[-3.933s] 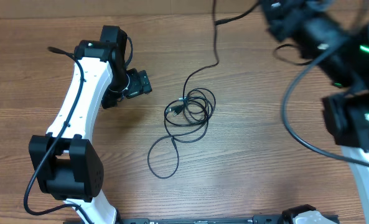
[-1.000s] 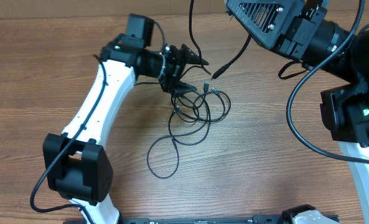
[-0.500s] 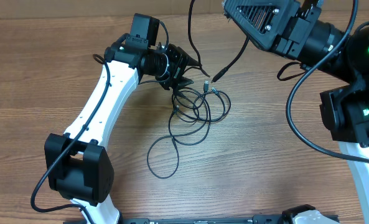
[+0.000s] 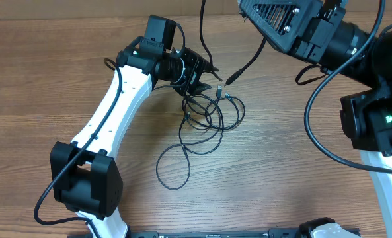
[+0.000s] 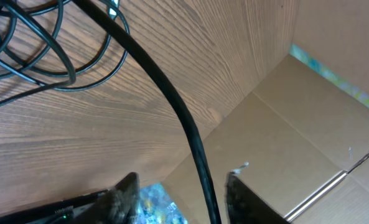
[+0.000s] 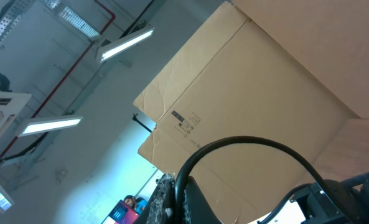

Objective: Untangle cables

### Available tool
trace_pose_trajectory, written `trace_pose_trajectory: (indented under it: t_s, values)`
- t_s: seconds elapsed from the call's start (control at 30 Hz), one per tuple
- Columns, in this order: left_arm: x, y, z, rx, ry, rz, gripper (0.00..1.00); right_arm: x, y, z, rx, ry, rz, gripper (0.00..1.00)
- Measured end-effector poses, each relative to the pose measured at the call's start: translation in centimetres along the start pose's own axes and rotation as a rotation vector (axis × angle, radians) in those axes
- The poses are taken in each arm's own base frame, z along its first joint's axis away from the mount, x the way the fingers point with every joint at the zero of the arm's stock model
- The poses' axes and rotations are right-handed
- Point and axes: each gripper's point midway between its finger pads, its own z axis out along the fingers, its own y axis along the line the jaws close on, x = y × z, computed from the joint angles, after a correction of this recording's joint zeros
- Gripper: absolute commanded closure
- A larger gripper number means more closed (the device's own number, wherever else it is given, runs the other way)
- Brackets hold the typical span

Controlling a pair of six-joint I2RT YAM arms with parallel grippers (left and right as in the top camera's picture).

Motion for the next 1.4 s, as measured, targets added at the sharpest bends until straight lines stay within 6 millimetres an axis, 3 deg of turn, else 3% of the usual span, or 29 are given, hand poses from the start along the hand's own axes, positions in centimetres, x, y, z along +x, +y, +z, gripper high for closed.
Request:
trace_pose_trajectory:
  t_s: [0.17,0.23,0.3,0.57,0.67,0.8,0.83,0.9,1.0,1.07,1.13,1.2,1.33,1.4]
  values:
    - [0.0,0.0,0.0,0.0,0.0,-0.013,0.81,0.0,0.0,0.0,-0.001,0.001,-0.001,0.96]
    - [0.0,0.0,0.0,0.0,0.0,-0.016,0.84,0.0,0.0,0.0,-0.001,0.002,-0.001,0.96]
    - [0.0,0.0,0.0,0.0,0.0,-0.016,0.95,0.1,0.0,0.0,-0.001,0.004,0.0,0.96]
    - [-0.6,0.1,0.0,-0.009,-0.037,0.052,0.96,0.7,-0.7,-0.1,0.022,0.034,0.036,0.96]
    - [-0.7,-0.8,-0.1,0.028,-0.036,0.119,0.96,0.5,-2.6,-0.7,0.088,0.031,0.086,0.96]
    - [-0.8,-3.3,-0.9,0.127,-0.017,0.244,0.96,-0.3,-7.0,-3.3,0.253,-0.004,0.182,0.96]
    - [-0.7,-3.7,-1.2,0.144,-0.013,0.263,0.96,-0.4,-8.0,-4.0,0.293,-0.013,0.202,0.94]
    - [-0.5,-4.8,-1.8,0.175,-0.01,0.302,0.96,-1.0,-10.2,-6.0,0.379,-0.042,0.228,0.77]
    - [0.0,-7.3,-3.3,0.24,-0.026,0.374,0.96,-0.9,-12.9,-8.8,0.494,-0.063,0.267,0.76]
    - [0.7,-9.3,-4.6,0.287,-0.04,0.427,0.96,-0.9,-14.2,-10.7,0.561,-0.077,0.28,0.71]
    - [2.1,-11.8,-6.5,0.348,-0.055,0.496,0.96,-0.5,-15.6,-12.5,0.634,-0.085,0.29,0.61]
    - [3.4,-13.7,-8.3,0.397,-0.071,0.554,0.96,-0.1,-16.8,-14.0,0.706,-0.096,0.299,0.43]
    - [6.5,-17.4,-12.5,0.505,-0.108,0.676,0.96,0.5,-19.1,-17.0,0.88,-0.133,0.307,0.35]
    - [8.2,-18.9,-14.6,0.555,-0.127,0.731,0.96,1.0,-20.4,-18.8,0.993,-0.156,0.324,0.23]
